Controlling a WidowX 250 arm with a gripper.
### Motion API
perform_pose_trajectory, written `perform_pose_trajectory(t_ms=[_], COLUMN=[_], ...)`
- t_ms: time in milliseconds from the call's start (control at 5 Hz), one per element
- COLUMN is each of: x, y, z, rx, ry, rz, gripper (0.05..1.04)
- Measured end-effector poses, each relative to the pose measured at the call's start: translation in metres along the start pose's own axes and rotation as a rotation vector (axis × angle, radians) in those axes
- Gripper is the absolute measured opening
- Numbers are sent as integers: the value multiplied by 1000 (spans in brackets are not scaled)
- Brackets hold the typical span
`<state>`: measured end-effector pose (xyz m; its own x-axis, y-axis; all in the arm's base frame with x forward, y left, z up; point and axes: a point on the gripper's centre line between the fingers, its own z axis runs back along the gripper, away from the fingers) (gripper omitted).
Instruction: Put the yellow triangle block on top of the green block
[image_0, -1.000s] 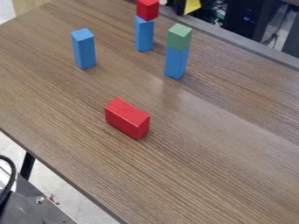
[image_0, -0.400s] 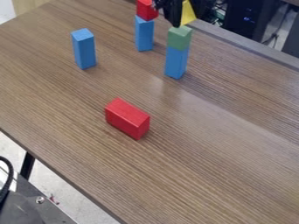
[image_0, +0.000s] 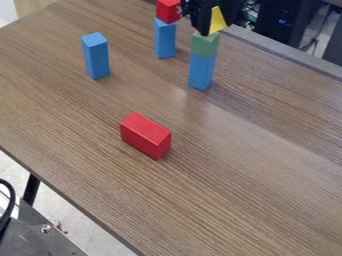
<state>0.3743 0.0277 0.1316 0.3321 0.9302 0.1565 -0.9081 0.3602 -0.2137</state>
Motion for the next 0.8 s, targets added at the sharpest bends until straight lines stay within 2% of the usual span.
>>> perform_pose_trajectory(t_ms=[600, 800], x=[3, 5], y=[-3, -8], z=[-14, -12], rx=[26, 13], ry=[-7, -12], rz=[-4, -2], gripper=[554, 606])
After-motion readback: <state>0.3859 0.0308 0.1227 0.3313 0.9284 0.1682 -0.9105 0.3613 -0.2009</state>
